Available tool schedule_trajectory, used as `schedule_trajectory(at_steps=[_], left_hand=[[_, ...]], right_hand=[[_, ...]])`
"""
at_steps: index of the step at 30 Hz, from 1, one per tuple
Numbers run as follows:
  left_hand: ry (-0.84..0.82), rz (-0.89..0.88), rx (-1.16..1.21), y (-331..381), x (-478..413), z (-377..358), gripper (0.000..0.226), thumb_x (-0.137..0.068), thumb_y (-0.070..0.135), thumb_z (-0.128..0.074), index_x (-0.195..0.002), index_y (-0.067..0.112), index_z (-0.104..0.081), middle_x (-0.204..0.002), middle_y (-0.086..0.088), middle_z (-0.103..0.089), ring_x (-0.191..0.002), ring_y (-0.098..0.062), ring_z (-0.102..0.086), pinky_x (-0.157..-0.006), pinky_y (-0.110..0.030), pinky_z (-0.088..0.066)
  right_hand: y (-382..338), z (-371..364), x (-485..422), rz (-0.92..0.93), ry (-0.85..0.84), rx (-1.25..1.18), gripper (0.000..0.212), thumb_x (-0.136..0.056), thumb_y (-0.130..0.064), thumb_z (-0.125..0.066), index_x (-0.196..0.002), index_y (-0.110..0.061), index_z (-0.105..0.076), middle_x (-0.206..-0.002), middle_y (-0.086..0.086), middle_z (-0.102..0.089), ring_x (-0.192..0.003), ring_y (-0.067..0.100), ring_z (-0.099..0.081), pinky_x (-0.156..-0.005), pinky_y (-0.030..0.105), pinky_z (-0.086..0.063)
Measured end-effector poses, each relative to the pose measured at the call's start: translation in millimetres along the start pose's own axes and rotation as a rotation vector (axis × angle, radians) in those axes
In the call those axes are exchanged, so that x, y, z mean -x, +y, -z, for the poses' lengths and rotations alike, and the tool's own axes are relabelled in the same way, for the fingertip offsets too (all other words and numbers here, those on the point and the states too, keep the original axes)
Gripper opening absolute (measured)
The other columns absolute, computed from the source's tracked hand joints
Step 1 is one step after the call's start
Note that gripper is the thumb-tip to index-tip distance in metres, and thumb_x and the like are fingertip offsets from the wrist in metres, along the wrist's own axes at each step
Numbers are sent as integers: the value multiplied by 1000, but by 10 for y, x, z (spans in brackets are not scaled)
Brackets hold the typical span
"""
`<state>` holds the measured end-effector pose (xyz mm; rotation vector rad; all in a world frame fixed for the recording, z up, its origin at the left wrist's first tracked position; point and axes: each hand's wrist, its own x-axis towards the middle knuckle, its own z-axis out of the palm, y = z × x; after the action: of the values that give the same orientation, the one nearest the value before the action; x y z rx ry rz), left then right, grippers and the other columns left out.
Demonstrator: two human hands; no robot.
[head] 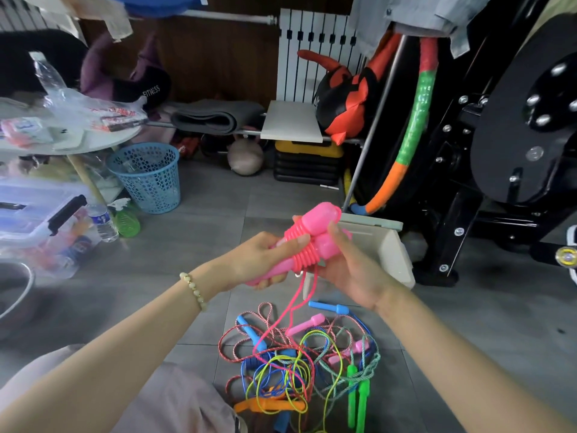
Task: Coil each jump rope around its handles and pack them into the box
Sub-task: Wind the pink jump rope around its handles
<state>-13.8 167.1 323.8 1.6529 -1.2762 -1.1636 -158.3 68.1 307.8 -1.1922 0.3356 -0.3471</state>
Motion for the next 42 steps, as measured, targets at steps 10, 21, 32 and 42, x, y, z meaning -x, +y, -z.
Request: schedule_trajectory(at_steps=[10, 21, 32, 42], left_hand=[[58, 128, 181, -33, -152, 44, 61, -90, 63, -33, -77, 9, -59, -55, 0, -52, -40, -10, -41, -39, -18, -34], [36, -149, 359, -152, -87, 40, 27, -94, 18, -56, -121, 17, -54, -74, 1, -59, -51, -9, -48, -47, -18, -40], [177, -40, 113, -150, -239, 178, 15, -95, 20, -55, -106, 9, -55, -75, 0, -62, -50, -9, -51, -45, -21, -43], [-177, 92, -29, -58, -167, 255, 17, -98, 22, -50, -111, 12, -53, -80, 2, -57, -53, -5, -50, -46, -16, -43]], right_hand=[[191, -52, -145, 61, 318, 234, 33, -71, -38, -60, -84, -8, -60, -66, 2, -52, -60, 13, -47, -60, 24, -44], [98, -58, -128, 33, 238, 278, 22, -92, -33, -48, -80, -18, -57, -50, -14, -46, -49, 3, -35, -51, 18, -29], [154, -75, -43, 47, 156, 1206, 20, -98, -23, -45, -84, -21, -58, -74, 12, -58, -67, 24, -52, -61, 36, -39], [-469, -87, -24, 312, -110, 1667, 13, -90, -27, -60, -98, -20, -66, -94, -3, -66, -84, 16, -57, -62, 22, -28]])
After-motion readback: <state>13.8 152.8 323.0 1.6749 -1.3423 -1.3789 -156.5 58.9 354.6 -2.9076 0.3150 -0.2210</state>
